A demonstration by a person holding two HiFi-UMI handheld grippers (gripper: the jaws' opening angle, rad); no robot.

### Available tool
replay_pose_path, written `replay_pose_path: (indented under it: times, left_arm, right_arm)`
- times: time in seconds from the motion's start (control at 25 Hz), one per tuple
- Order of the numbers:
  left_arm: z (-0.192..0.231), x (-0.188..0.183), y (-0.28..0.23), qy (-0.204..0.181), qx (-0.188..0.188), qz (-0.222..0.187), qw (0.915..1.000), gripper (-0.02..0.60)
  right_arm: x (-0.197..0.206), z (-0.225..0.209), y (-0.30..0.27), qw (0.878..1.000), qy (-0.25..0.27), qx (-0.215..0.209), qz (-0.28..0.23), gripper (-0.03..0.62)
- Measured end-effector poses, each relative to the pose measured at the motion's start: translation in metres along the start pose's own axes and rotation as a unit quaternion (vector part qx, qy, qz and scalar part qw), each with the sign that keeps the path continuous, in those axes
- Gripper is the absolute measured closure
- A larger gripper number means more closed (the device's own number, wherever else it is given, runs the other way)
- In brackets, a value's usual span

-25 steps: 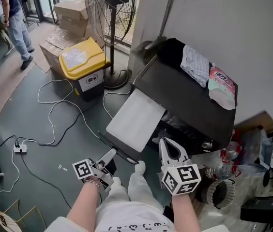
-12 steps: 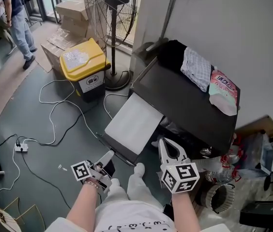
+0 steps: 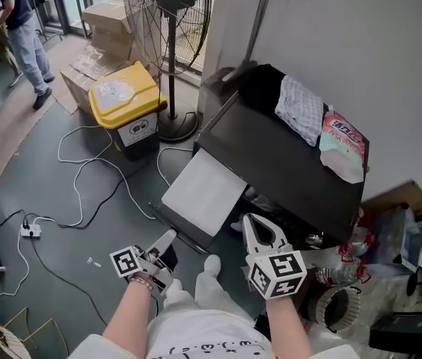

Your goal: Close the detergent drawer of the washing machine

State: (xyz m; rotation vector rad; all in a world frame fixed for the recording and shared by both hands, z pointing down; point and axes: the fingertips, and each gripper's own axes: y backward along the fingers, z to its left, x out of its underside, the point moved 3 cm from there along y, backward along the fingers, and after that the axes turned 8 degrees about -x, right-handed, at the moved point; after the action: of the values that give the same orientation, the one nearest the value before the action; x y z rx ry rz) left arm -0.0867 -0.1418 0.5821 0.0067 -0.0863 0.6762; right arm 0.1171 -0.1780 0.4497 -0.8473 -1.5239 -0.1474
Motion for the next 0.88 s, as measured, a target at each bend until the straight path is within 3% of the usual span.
replay_pose_path:
  times: [0.88]
  left_arm:
    - [0.004, -0.004, -0.029, 0.003, 0.001, 0.005, 1.0000, 0.277]
  right_arm:
    - [-0.004, -0.012, -0.014, 1.000, 0.007, -0.007, 0.008, 0.605]
